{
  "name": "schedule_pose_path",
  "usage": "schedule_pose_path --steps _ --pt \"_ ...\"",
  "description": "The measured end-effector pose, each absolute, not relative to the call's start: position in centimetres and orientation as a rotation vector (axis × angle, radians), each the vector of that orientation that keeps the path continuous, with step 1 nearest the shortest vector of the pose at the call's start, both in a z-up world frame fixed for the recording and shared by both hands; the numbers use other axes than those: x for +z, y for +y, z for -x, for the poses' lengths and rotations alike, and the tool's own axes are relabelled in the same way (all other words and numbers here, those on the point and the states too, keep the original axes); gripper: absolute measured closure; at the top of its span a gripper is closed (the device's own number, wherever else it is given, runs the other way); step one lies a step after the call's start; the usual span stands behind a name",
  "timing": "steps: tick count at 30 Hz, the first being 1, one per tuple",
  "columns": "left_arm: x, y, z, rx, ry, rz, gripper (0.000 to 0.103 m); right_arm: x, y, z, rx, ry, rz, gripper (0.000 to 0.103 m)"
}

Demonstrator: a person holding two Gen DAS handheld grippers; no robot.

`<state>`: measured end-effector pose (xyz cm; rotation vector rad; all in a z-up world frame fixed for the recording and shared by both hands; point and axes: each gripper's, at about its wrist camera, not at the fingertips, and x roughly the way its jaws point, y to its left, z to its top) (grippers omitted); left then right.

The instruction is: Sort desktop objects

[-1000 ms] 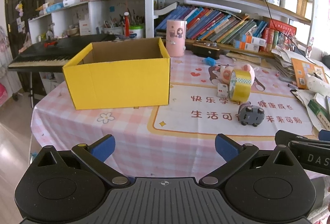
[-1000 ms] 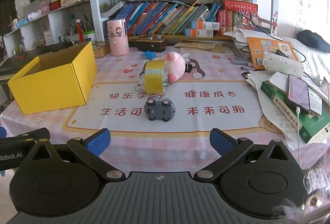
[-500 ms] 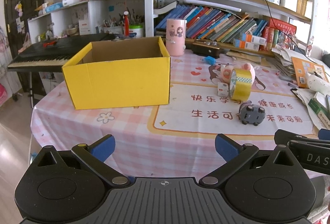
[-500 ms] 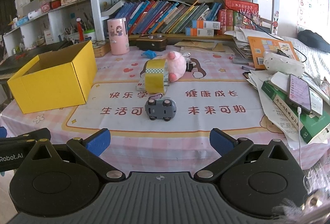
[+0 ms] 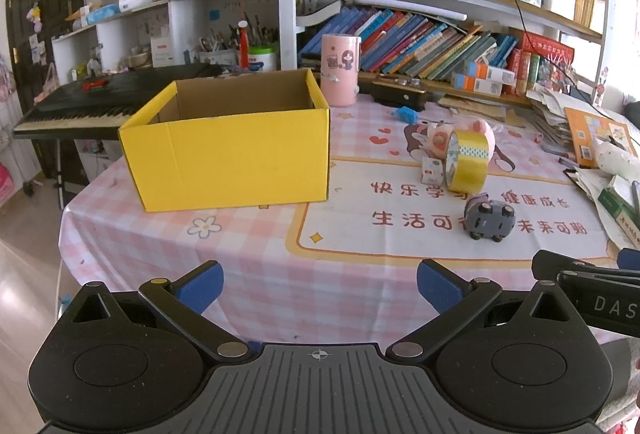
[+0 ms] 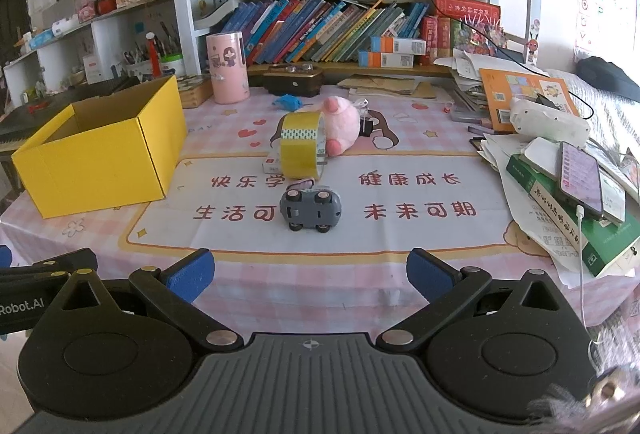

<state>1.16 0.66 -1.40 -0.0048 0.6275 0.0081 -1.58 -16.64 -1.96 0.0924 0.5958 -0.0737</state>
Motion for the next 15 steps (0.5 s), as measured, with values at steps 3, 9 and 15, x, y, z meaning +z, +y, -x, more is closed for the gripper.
schedule_pose_path --steps 3,9,15 --pt "-1.21 0.74 -1.19 -0.009 0.626 0.013 0.000 -1.81 -16.65 1.47 -0.081 0.601 -0.088 0.000" --pt "-1.09 0.63 -1.35 -0.010 0.627 0.009 0.000 -1.60 -16.68 1.34 -0.088 0.614 -0.085 0.000" --pt "-1.10 0.49 -1.53 -0.011 0.626 0.006 0.000 -1.52 -16.75 1.29 -0.088 0.617 -0.084 0.000"
